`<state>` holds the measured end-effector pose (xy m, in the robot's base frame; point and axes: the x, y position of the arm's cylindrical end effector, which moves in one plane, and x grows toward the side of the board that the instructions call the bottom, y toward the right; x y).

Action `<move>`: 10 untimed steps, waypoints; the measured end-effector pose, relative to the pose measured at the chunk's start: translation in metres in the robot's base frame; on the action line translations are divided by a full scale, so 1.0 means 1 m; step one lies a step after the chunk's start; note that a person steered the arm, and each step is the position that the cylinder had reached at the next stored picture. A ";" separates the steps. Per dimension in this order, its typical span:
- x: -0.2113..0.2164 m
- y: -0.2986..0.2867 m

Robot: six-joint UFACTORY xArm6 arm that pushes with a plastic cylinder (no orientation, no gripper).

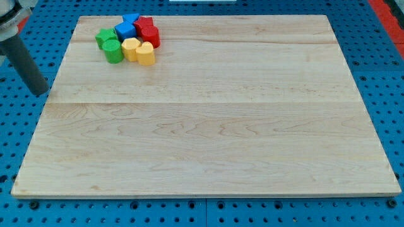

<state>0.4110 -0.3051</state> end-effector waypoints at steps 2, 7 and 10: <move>-0.148 0.018; -0.216 0.290; -0.207 0.188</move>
<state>0.2043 -0.1169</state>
